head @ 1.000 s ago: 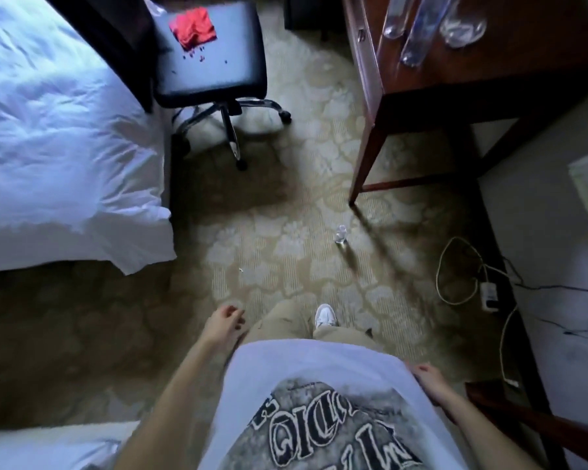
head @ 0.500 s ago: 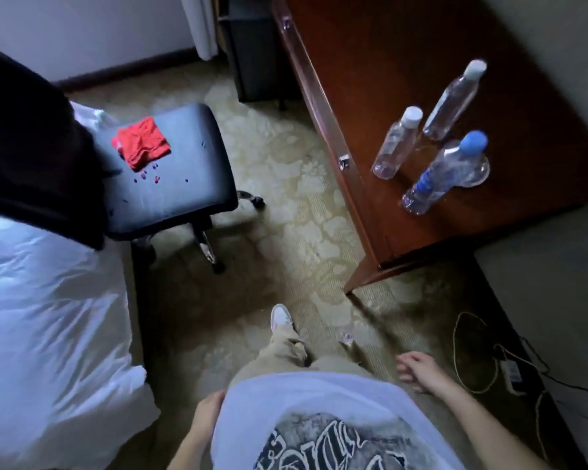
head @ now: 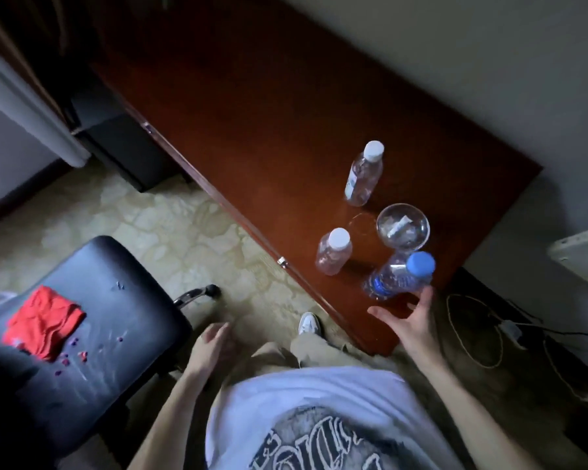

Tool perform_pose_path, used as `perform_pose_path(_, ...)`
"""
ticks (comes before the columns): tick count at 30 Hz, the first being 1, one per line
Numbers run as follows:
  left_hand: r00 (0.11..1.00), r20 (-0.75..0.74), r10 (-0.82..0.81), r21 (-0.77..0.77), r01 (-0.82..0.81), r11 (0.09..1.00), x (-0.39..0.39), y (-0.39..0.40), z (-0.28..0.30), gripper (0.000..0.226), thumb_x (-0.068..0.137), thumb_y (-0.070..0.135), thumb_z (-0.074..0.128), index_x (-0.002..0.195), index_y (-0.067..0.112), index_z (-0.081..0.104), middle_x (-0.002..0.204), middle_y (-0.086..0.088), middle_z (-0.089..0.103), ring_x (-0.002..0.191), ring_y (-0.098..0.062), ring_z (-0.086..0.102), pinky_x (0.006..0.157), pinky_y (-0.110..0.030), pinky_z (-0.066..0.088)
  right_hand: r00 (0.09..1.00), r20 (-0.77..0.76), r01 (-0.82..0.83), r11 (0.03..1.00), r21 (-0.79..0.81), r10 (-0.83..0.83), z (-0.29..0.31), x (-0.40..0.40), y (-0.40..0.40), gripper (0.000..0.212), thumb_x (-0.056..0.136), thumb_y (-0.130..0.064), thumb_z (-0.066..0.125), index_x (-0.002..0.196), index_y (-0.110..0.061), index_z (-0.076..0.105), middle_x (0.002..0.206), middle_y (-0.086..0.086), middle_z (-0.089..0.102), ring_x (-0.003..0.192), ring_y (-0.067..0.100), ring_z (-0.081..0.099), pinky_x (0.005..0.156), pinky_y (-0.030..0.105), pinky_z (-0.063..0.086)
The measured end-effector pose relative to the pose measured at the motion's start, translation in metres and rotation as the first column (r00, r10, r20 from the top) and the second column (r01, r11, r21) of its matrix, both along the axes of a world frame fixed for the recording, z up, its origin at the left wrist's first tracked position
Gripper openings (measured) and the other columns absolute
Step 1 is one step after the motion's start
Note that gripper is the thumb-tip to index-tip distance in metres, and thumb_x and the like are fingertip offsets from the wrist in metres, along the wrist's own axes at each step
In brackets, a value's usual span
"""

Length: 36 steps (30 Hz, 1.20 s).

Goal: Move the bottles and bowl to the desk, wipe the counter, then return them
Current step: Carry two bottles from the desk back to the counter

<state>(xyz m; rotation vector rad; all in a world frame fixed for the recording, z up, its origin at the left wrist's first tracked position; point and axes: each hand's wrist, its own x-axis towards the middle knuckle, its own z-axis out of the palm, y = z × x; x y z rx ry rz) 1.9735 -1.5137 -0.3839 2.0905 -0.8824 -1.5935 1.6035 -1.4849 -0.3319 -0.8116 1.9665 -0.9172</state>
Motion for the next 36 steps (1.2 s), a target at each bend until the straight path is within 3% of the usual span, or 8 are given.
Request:
perform_pose_path(5,0.923,-0.031,-0.384,-0.31,0.356,0.881,-0.06,-0.119,0.067,0.061,0.063,0.054,0.083,0.116,0.027,0.065,0.108,0.004,0.072,0.099,-0.009,0.067,0.08,-0.025,0.055,1.0,0.027,-0.003,0.996,-0.093,0.005,0.009,0.001,-0.024,0.131,0.033,-0.071,0.084,0.142,-0.023,0.031,0.141,-0.002,0.047,0.133,0.012,0.044,0.112,0.028,0.033)
perform_pose_path(8,0.76,-0.018,-0.65,-0.454,0.573,0.683,-0.098,-0.153,0.081,0.095,0.046,0.047,0.093,0.131,0.026,0.056,0.128,0.006,0.061,0.114,-0.005,0.061,0.088,-0.014,0.05,0.998,0.054,0.024,0.971,-0.236,-0.012,0.023,0.01,-0.034,0.118,0.038,-0.059,0.089,0.138,-0.02,0.039,0.14,-0.005,0.048,0.131,0.007,0.046,0.111,0.02,0.034)
perform_pose_path(12,0.5,0.042,-0.865,-0.518,0.751,0.409,-0.146,-0.174,0.072,0.116,0.038,0.048,0.094,0.141,0.025,0.045,0.136,0.001,0.05,0.13,-0.015,0.05,0.109,-0.032,0.042,0.984,0.132,0.148,0.957,-0.25,-0.117,0.022,0.015,-0.037,0.096,0.038,-0.051,0.092,0.12,-0.016,0.056,0.122,0.0,0.064,0.117,0.014,0.06,0.108,0.035,0.044)
perform_pose_path(14,0.43,0.059,-0.901,-0.457,0.814,0.359,-0.168,-0.174,0.069,0.106,0.039,0.048,0.096,0.132,0.025,0.051,0.128,0.004,0.056,0.121,-0.014,0.056,0.104,-0.037,0.047,0.969,0.133,0.234,0.949,-0.21,-0.209,0.023,0.019,-0.034,0.088,0.035,-0.054,0.093,0.11,-0.022,0.059,0.109,-0.001,0.069,0.106,0.017,0.065,0.101,0.041,0.049)
perform_pose_path(17,0.447,-0.036,-0.894,-0.332,0.838,0.433,-0.184,-0.174,0.063,0.09,0.039,0.051,0.097,0.115,0.022,0.057,0.108,-0.001,0.069,0.099,-0.019,0.068,0.09,-0.046,0.056,0.934,0.167,0.345,0.917,-0.199,-0.315,0.03,0.025,-0.032,0.08,0.038,-0.046,0.092,0.108,-0.026,0.057,0.097,-0.008,0.069,0.09,0.002,0.065,0.086,0.018,0.049)
perform_pose_path(23,0.459,-0.257,-0.851,-0.359,0.772,0.524,-0.205,-0.169,0.089,0.064,0.069,0.043,0.086,0.121,0.023,0.054,0.115,0.0,0.068,0.11,-0.023,0.067,0.097,-0.044,0.055,0.818,0.191,0.574,0.791,-0.212,-0.542,0.042,0.026,-0.009,0.079,0.047,-0.057,0.087,0.107,-0.016,0.057,0.098,0.002,0.068,0.087,0.008,0.066,0.086,0.021,0.05)
perform_pose_path(28,0.266,-0.359,-0.895,-0.398,0.823,0.404,-0.235,-0.152,0.108,0.065,0.081,0.028,0.079,0.136,0.029,0.045,0.129,0.008,0.062,0.119,-0.007,0.061,0.099,-0.035,0.053,0.645,0.152,0.76,0.609,-0.226,-0.749,0.046,0.029,0.035,0.054,0.072,-0.003,0.08,0.119,0.003,0.052,0.097,0.009,0.067,0.084,0.006,0.067,0.081,0.016,0.052)
perform_pose_path(36,-0.06,-0.445,-0.894,-0.386,0.913,0.131,-0.29,-0.044,0.12,0.049,0.088,0.014,0.07,0.129,0.025,0.045,0.115,0.006,0.065,0.107,-0.015,0.067,0.082,-0.027,0.058,0.301,0.145,0.952,0.287,-0.106,-0.943,0.054,0.065,0.17,0.063,0.063,-0.037,0.086,0.114,-0.013,0.056,0.097,-0.002,0.068,0.094,0.016,0.069,0.091,0.04,0.055)
